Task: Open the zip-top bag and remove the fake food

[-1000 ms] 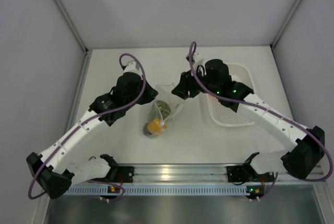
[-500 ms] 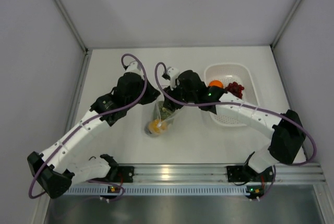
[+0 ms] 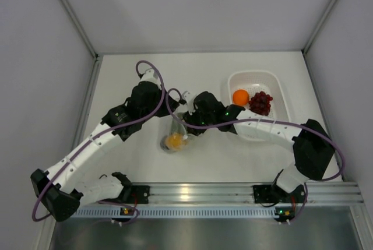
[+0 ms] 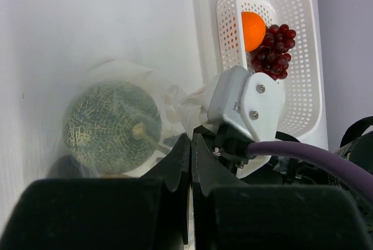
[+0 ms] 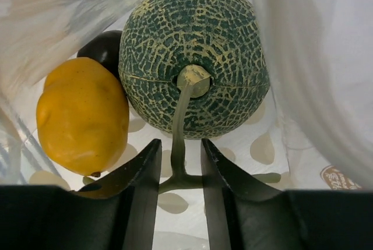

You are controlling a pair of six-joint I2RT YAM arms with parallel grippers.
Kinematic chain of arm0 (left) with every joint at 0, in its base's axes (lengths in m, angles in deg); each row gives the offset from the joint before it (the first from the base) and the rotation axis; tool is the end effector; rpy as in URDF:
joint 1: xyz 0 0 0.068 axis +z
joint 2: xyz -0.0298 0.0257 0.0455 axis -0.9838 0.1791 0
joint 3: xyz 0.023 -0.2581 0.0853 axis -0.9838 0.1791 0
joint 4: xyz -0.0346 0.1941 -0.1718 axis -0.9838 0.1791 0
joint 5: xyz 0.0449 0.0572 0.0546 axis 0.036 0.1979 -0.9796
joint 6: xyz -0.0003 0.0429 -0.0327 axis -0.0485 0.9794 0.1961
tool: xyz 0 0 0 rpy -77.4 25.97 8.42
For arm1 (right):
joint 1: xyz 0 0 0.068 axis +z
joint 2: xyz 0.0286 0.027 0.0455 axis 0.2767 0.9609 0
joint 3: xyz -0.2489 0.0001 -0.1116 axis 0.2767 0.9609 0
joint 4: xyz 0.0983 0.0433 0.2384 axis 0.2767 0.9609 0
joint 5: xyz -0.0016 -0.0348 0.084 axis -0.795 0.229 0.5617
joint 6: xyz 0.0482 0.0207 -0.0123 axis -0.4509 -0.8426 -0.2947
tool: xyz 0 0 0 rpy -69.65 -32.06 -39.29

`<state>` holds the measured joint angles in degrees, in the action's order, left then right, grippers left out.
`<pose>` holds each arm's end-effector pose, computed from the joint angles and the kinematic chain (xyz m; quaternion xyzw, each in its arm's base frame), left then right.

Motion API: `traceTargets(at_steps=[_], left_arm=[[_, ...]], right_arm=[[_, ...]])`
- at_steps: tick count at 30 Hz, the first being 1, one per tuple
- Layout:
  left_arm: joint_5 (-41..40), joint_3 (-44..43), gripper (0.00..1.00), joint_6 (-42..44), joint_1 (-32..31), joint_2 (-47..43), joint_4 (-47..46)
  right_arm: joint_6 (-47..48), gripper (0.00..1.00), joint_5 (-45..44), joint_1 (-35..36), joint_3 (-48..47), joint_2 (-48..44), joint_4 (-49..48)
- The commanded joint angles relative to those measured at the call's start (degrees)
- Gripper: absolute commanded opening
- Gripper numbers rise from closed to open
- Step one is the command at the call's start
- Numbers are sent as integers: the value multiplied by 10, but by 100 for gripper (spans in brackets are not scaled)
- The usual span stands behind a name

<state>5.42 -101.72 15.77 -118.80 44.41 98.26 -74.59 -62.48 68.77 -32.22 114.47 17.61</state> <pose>0.1898 -0.1484 0.3584 -0.0777 0.8584 -0.2961 0.4115 0.2048 0.2758 0.2519 -0.3935 0.8309 0.2344 0.3160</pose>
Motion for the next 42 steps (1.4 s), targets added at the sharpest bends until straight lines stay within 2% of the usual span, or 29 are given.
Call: traceTargets(at_steps=[1, 2, 4, 10, 20, 24, 25, 32, 37, 42], left_arm=[[-4, 4, 0, 0, 0, -7, -34], [-5, 4, 0, 2, 0, -7, -33], [-6, 7, 0, 6, 0, -5, -34], [18, 16, 0, 21, 0, 5, -34], [119, 24, 0, 62, 0, 10, -47], [85, 36, 0, 64, 0, -4, -44], [52, 40, 0, 62, 0, -8, -44], [-37, 60, 0, 15, 0, -33, -45], [-48, 55, 0, -3, 0, -26, -45], [-48, 48, 0, -11, 0, -22, -46]], right_arm=[[11, 29, -9, 8, -1, 16, -29], [11, 16, -8, 10, -2, 18, -29], [10, 0, -12, 8, -5, 12, -29], [6, 0, -16, 11, -47, -21, 5], [-6, 0, -48, 11, -163, -32, 87], [-3, 0, -63, 11, -203, -35, 150], [-3, 0, -63, 11, -212, -38, 161], [3, 0, -88, 11, -200, -109, 213], [9, 0, -80, 11, -191, -158, 230], [-3, 0, -157, 7, -198, -211, 260]])
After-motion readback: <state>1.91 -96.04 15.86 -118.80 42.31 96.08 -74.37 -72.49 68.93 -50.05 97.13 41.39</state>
